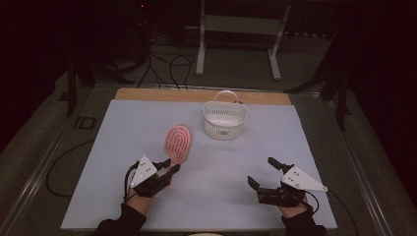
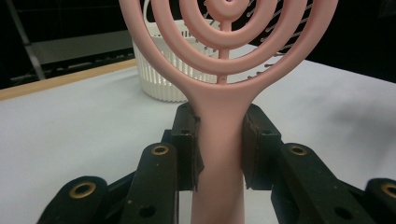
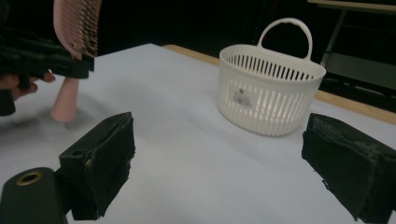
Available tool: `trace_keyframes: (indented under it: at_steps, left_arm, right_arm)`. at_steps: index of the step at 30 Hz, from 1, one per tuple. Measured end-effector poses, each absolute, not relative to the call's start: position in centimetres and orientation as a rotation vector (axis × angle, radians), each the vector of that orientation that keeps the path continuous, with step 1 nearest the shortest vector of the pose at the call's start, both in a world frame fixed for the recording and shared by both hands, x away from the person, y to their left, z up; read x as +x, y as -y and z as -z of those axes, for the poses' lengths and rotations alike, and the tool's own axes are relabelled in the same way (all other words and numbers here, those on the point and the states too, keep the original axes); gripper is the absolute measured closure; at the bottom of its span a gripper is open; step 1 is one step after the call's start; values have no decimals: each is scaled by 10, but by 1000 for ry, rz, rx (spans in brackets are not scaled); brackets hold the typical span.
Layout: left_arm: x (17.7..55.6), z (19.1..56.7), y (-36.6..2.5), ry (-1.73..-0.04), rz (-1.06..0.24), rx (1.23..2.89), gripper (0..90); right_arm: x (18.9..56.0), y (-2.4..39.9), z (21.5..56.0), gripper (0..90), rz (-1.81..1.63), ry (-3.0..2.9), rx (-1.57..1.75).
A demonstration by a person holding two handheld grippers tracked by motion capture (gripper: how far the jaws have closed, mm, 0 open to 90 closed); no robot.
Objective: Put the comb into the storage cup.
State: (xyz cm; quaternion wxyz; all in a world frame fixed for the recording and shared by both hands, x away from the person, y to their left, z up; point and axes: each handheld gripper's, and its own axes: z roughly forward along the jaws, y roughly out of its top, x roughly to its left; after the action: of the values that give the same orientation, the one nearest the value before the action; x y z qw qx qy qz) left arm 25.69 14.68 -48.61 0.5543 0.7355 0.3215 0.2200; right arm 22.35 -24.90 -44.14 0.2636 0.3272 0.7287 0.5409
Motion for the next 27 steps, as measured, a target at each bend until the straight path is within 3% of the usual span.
trace_keyframes:
  at_steps: [27]
  left_arm:
    - [256, 486, -145, -754, -514, 1746, 710]
  right_arm:
    - [248, 173, 372, 85, -1566, -2046, 701]
